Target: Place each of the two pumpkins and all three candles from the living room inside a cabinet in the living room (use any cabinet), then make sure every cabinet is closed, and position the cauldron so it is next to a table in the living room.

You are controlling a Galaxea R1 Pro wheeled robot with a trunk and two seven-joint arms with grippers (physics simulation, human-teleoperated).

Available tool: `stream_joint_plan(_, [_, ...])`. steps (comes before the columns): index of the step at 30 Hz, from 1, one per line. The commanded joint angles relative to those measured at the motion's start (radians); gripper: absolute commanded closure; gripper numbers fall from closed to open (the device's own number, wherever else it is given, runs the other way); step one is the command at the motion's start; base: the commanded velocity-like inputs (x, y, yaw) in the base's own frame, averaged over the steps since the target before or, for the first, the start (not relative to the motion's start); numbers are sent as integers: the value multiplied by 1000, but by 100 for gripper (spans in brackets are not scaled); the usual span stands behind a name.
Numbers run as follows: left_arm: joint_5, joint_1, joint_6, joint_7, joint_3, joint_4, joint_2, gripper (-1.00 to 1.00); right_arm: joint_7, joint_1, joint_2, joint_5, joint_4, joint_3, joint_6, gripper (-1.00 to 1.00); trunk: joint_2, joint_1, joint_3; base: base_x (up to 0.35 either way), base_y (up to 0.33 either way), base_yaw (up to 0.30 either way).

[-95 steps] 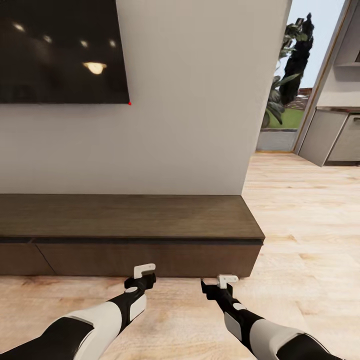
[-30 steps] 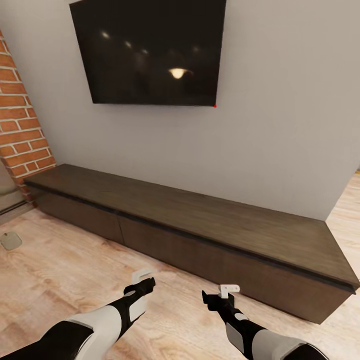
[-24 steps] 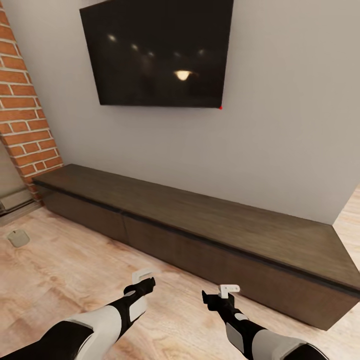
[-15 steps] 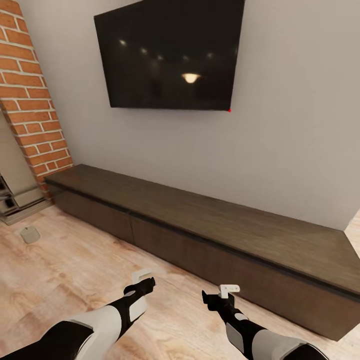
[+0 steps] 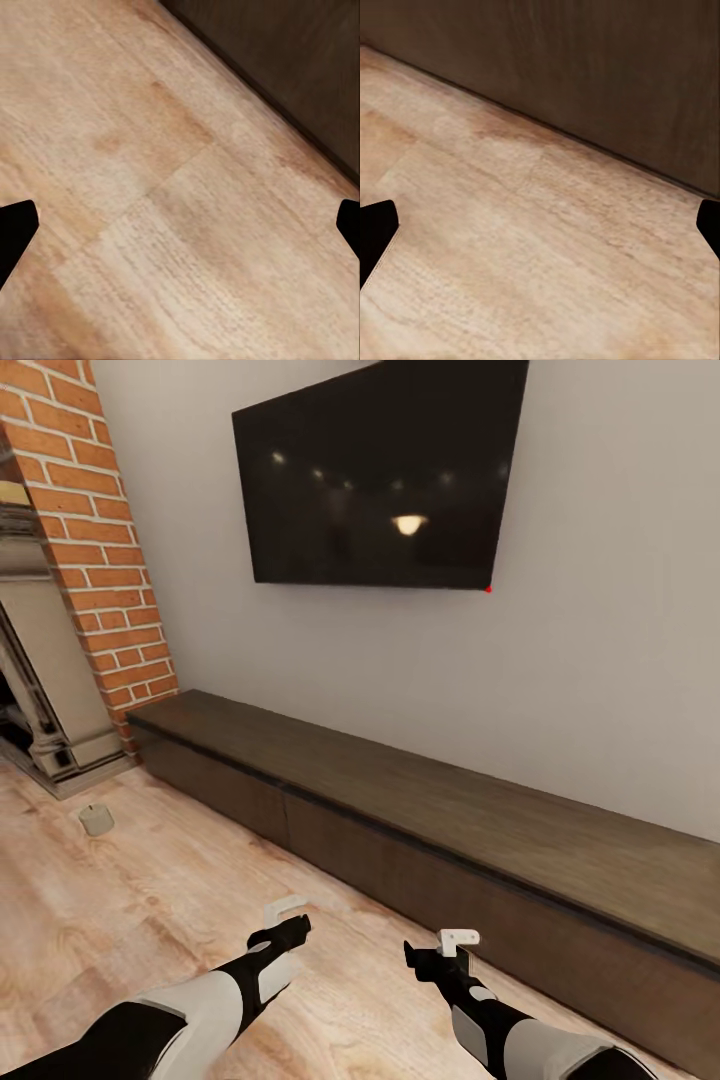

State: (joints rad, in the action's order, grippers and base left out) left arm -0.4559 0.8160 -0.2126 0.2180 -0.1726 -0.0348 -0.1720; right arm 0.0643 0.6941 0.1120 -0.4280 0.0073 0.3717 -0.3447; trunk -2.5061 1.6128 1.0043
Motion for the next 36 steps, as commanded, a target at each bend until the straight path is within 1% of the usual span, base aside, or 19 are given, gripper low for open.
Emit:
stream_joint_plan(1, [-7,2,-5,1,-8,-4,-1,-100,6,1,0,-11,2,4,-5,-100,0,0,0,0,0,225])
stream_joint_plan(6, [-7,2,-5,1,-8,-5,-1,-100,6,1,0,-11,2,4,-5,-100,0,0,1,0,0,238])
stream_joint_plan(12, [-7,2,-5,-1,-8,-5,-1,-100,7,1,-1,-11,2,3,-5,-100,0,0,2,0,0,56])
stream_joint_plan(16, [-8,2,-5,-18,-8,-5,-1,-100,6,1,0,-11,2,4,-5,-100,0,0,1,1,0,42])
stream_joint_plan(21, [-9,2,-5,-33,-8,-5,-1,-100,6,1,-1,-11,2,4,-5,-100,0,0,-1,93,54,200])
stream_joint_plan(36, [-8,2,-5,-37,-8,-5,-1,-100,6,1,-1,-11,2,3,-5,-100,0,0,-12,224,227,256])
